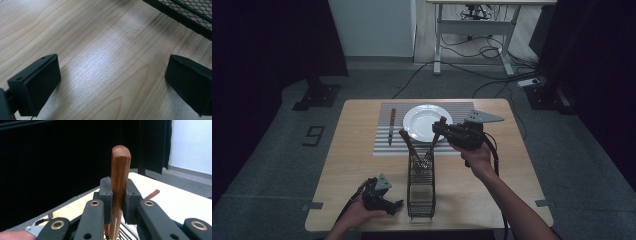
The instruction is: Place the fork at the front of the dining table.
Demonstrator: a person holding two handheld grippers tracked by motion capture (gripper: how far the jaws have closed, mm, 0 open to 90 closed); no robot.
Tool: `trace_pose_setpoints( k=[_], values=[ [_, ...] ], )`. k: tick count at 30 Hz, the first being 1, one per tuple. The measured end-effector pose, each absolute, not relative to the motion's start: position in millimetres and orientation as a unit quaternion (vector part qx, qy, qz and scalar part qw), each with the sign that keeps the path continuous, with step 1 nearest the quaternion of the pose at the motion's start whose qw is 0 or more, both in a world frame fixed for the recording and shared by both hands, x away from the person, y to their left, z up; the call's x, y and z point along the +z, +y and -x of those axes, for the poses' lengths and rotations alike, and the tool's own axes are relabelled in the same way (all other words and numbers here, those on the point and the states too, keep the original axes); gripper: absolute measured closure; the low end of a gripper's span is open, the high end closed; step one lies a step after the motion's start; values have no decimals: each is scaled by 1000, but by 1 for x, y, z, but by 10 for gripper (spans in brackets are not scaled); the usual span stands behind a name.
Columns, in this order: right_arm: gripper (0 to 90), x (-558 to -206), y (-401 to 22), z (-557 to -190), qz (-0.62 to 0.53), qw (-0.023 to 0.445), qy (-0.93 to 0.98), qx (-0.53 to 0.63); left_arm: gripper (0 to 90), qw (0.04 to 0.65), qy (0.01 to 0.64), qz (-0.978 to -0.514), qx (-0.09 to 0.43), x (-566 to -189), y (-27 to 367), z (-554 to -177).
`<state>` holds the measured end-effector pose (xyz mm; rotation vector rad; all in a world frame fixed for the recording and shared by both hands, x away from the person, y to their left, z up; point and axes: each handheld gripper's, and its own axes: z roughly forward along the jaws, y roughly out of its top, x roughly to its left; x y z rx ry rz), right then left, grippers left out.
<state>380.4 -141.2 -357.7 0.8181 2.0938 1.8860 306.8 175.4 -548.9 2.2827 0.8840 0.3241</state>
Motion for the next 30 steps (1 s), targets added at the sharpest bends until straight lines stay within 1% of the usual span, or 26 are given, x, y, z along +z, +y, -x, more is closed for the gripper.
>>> trace_pose_setpoints(
  k=[14, 30],
  values=[
    [805, -338, -160, -373, -274, 118, 685, 664, 1, 330, 337, -873, 124, -549, 175, -307],
    [805, -329, -188, -374, -295, 139, 661, 676, 1, 330, 338, -873, 124, -549, 175, -307]
  ],
)
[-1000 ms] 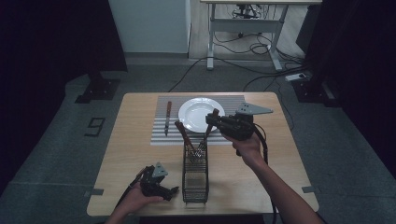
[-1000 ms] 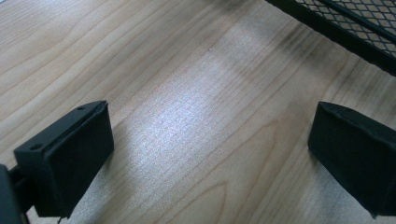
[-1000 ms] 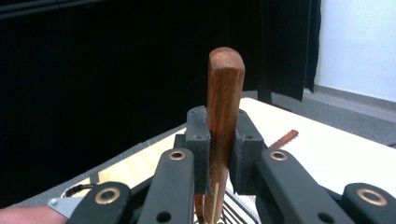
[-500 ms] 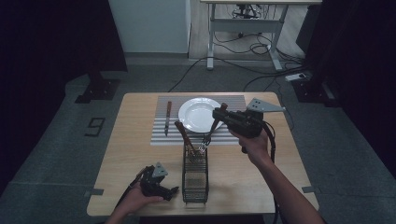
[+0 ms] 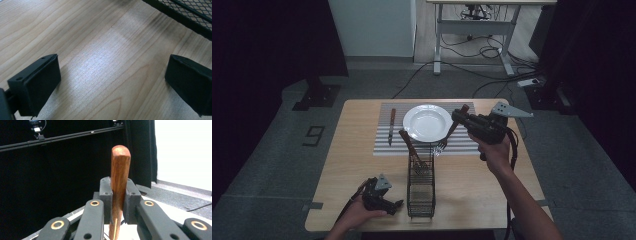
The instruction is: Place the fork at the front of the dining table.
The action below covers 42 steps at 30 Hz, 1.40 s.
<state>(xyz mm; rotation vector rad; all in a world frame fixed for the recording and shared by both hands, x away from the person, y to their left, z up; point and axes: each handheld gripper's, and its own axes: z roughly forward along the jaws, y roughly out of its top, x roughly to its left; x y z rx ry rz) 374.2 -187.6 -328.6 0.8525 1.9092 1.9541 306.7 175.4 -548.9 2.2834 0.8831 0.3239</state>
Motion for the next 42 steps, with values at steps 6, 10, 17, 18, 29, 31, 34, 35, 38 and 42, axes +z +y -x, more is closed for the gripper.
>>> trace_pose_setpoints(
  k=[6, 10, 17, 18, 29, 31, 34, 35, 38, 42],
  values=[
    [805, -331, -193, -377, -303, 144, 660, 672, 1, 330, 337, -873, 124, -549, 176, -307],
    [805, -333, -199, -381, -315, 149, 658, 668, 1, 330, 336, -873, 123, -549, 176, -306],
    [805, -337, -208, -387, -331, 156, 654, 662, 1, 330, 336, -873, 123, -549, 176, -306],
    [805, -337, -209, -388, -333, 158, 655, 660, 1, 330, 336, -873, 123, -549, 176, -306],
    [805, -348, -218, -399, -358, 164, 653, 647, 1, 330, 336, -873, 123, -549, 176, -306],
    [805, -353, -220, -404, -368, 164, 654, 640, 1, 330, 336, -874, 123, -549, 176, -306],
    [804, -358, -221, -408, -374, 165, 655, 636, 1, 330, 336, -873, 123, -549, 176, -306],
    [805, -360, -222, -410, -376, 168, 655, 634, 1, 330, 336, -874, 123, -549, 176, -307],
    [805, -363, -223, -413, -382, 168, 654, 631, 1, 330, 336, -873, 123, -549, 176, -306],
    [805, -369, -227, -419, -393, 170, 655, 623, 1, 330, 336, -873, 123, -549, 176, -306]
  ],
)
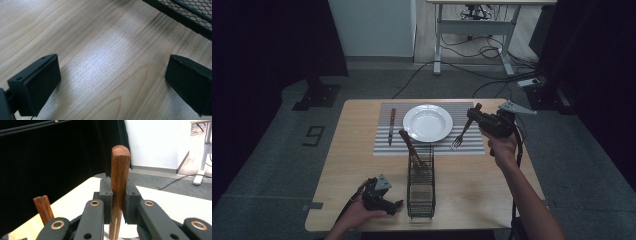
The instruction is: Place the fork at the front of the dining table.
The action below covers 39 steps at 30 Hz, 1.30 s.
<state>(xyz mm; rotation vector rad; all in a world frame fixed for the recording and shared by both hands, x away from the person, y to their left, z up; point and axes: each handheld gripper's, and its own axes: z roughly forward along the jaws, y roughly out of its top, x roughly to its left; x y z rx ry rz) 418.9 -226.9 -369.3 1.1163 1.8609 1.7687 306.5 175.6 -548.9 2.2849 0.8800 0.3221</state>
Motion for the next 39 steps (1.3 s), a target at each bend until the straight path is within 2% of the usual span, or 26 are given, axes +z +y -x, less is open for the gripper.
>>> trace_pose_setpoints(
  k=[30, 39],
  values=[
    [804, -410, -233, -455, -440, 213, 674, 553, 1, 330, 337, -873, 123, -549, 176, -306],
    [804, -422, -234, -468, -455, 238, 681, 522, 1, 330, 337, -873, 123, -549, 176, -307]
  ],
)
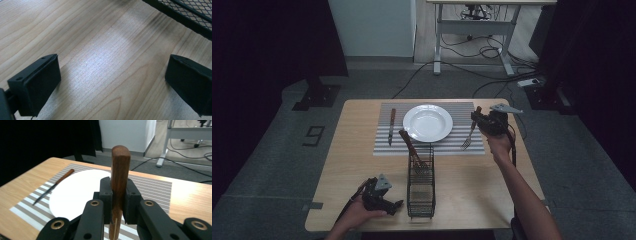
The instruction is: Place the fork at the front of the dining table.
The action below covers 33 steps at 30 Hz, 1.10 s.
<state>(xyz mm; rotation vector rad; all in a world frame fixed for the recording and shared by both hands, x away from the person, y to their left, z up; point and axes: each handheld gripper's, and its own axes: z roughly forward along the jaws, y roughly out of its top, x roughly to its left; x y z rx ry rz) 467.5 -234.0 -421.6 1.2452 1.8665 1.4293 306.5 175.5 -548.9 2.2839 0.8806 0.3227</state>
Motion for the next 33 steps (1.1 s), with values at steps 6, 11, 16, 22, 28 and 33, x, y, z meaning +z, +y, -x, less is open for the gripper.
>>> trace_pose_setpoints(
  k=[6, 11, 16, 22, 28, 33],
  values=[
    [804, -429, -232, -475, -461, 254, 685, 505, 1, 330, 337, -873, 123, -549, 176, -307],
    [804, -435, -229, -480, -462, 265, 685, 497, 1, 330, 337, -873, 123, -549, 176, -307],
    [804, -440, -225, -484, -463, 267, 689, 490, 1, 330, 337, -873, 123, -549, 176, -307],
    [804, -445, -221, -487, -463, 270, 693, 482, 1, 330, 337, -873, 123, -549, 176, -306],
    [796, -450, -222, -487, -463, 273, 689, 487, 1, 330, 337, -873, 123, -549, 176, -306],
    [794, -458, -225, -491, -471, 268, 687, 483, 1, 330, 337, -873, 123, -549, 176, -307]
  ],
)
